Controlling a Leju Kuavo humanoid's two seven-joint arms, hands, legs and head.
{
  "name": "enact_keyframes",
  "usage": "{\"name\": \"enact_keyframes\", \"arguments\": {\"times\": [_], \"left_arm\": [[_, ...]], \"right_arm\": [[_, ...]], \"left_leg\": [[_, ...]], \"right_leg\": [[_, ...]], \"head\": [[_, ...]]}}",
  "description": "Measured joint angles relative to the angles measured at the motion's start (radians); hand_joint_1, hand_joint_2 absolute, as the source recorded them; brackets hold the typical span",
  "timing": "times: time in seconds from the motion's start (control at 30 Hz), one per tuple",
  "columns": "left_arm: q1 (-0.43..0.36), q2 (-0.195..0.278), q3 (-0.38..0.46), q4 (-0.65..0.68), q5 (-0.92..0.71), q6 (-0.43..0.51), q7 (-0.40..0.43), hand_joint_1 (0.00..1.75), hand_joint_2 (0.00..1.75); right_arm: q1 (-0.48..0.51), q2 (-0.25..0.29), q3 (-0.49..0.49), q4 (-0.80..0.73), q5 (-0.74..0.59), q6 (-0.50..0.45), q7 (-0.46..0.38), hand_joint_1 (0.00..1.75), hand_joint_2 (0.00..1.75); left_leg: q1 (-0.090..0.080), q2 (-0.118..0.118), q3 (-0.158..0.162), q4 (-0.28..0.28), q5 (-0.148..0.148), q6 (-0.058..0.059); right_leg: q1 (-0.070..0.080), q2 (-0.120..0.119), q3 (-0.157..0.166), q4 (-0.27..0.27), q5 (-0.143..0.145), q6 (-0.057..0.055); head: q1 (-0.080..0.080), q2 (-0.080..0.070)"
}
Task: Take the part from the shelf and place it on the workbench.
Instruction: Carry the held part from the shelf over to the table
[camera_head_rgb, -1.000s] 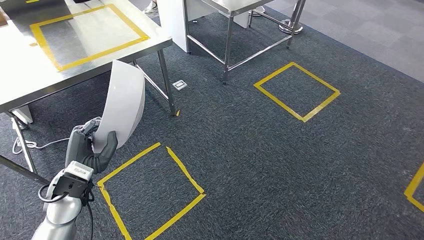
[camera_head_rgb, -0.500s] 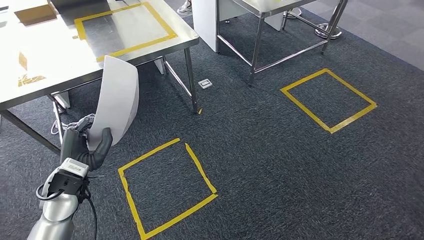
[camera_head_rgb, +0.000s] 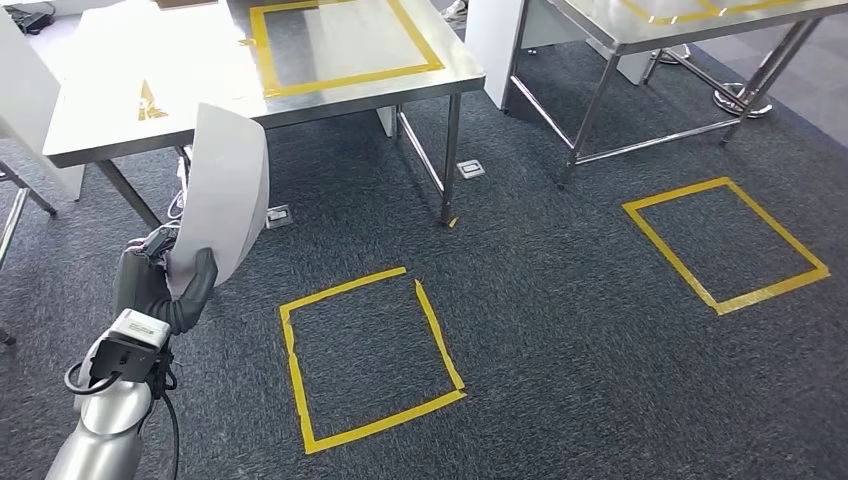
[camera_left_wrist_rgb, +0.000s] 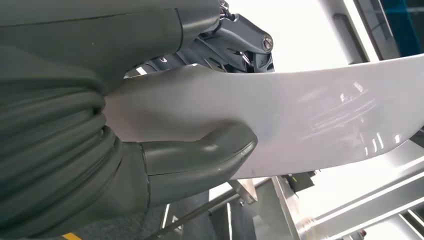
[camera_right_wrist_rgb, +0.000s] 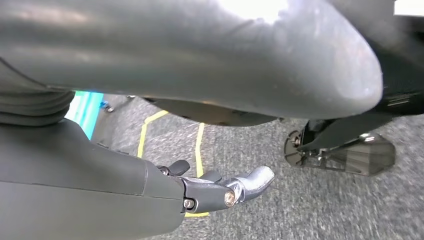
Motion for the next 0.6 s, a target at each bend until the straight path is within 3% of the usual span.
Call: {"name": "enact_keyframes", "arguments": {"times": [0.03, 0.07, 0.1, 0.13, 0.2, 0.27, 0.33, 0.4, 0.47, 0.53, 0.57, 0.6], "left_arm": [[0.002, 0.0, 0.0, 0.0, 0.0, 0.0, 0.0, 1.75, 1.75], [0.004, 0.001, 0.0, 0.0, 0.0, 0.0, 0.0, 1.75, 1.75], [0.005, 0.002, 0.0, 0.0, 0.0, 0.0, 0.0, 1.75, 1.75], [0.004, 0.004, 0.0, 0.0, 0.0, 0.0, 0.0, 1.75, 1.75], [-0.001, 0.008, 0.0, 0.0, 0.001, 0.0, 0.0, 1.75, 1.75], [-0.011, 0.015, 0.0, 0.003, 0.001, 0.0, 0.001, 1.75, 1.75], [-0.023, 0.023, 0.003, 0.009, 0.0, 0.0, 0.005, 1.75, 1.75], [-0.041, 0.032, 0.01, 0.021, -0.002, 0.001, 0.014, 1.75, 1.75], [-0.066, 0.038, 0.016, 0.039, -0.005, 0.002, 0.02, 1.75, 1.75], [-0.083, 0.04, 0.017, 0.055, -0.015, 0.009, 0.026, 1.75, 1.75], [-0.087, 0.04, 0.018, 0.064, -0.023, 0.015, 0.032, 1.75, 1.75], [-0.093, 0.041, 0.019, 0.073, -0.032, 0.022, 0.038, 1.75, 1.75]], "right_arm": [[0.002, 0.0, 0.0, 0.0, 0.0, 0.0, 0.0, 0.0, 0.0], [0.003, 0.0, 0.0, 0.0, 0.0, 0.0, 0.0, 0.0, 0.0], [0.003, 0.0, 0.0, 0.0, 0.0, 0.0, 0.0, 0.0, 0.0], [0.003, 0.0, 0.0, 0.0, 0.0, 0.0, 0.0, 0.0, 0.0], [0.002, 0.0, 0.0, 0.0, 0.0, 0.0, -0.001, 0.0, 0.0], [0.001, -0.001, 0.0, 0.0, 0.002, 0.001, 0.0, 0.0, 0.0], [-0.002, 0.0, -0.001, 0.0, 0.005, 0.001, 0.0, 0.0, 0.0], [-0.004, 0.0, -0.001, 0.0, 0.008, 0.001, 0.0, 0.0, 0.0], [-0.003, 0.0, -0.001, 0.0, 0.009, 0.001, -0.001, 0.0, 0.0], [0.0, 0.0, -0.002, 0.0, 0.005, 0.001, -0.004, 0.0, 0.0], [0.001, 0.0, -0.005, 0.0, 0.0, 0.0, -0.007, 0.0, 0.0], [0.001, 0.0, -0.01, 0.0, -0.006, 0.0, -0.012, 0.0, 0.0]], "left_leg": [[0.0, -0.013, -0.001, 0.0, 0.001, 0.0], [0.0, -0.028, -0.002, 0.001, 0.001, 0.0], [0.0, -0.042, -0.002, 0.001, 0.002, -0.002], [0.001, -0.056, -0.001, 0.001, 0.003, -0.004], [0.001, -0.08, -0.003, 0.003, 0.006, -0.012], [0.001, -0.101, -0.01, 0.002, 0.011, -0.026], [0.004, -0.117, -0.015, -0.002, 0.016, -0.04], [0.003, -0.078, -0.03, 0.021, 0.0, -0.051], [0.0, -0.012, -0.073, 0.119, -0.057, -0.057], [0.0, 0.01, -0.127, 0.243, -0.113, -0.061], [0.001, 0.013, -0.137, 0.272, -0.119, -0.063], [0.001, 0.014, -0.128, 0.262, -0.106, -0.063]], "right_leg": [[-0.001, 0.005, -0.025, 0.047, -0.012, 0.0], [-0.001, 0.007, -0.033, 0.058, -0.003, -0.001], [-0.002, 0.01, -0.021, 0.027, 0.025, -0.003], [-0.003, 0.019, 0.007, -0.037, 0.064, -0.006], [-0.006, 0.059, 0.068, -0.173, 0.12, -0.011], [-0.005, 0.078, 0.089, -0.226, 0.131, -0.014], [-0.002, 0.057, 0.09, -0.23, 0.135, -0.022], [-0.003, 0.035, 0.092, -0.238, 0.142, -0.038], [-0.001, 0.011, 0.093, -0.242, 0.144, -0.05], [0.001, -0.011, 0.092, -0.241, 0.143, -0.054], [0.002, -0.021, 0.092, -0.241, 0.142, -0.054], [0.002, -0.029, 0.092, -0.241, 0.142, -0.054]], "head": [[0.0, 0.0], [0.0, 0.0], [0.0, 0.0], [0.0, 0.0], [0.0, 0.0], [0.0, 0.0], [0.0, 0.0], [-0.003, 0.0], [-0.008, 0.0], [-0.01, 0.0], [-0.01, 0.0], [-0.01, 0.0]]}}
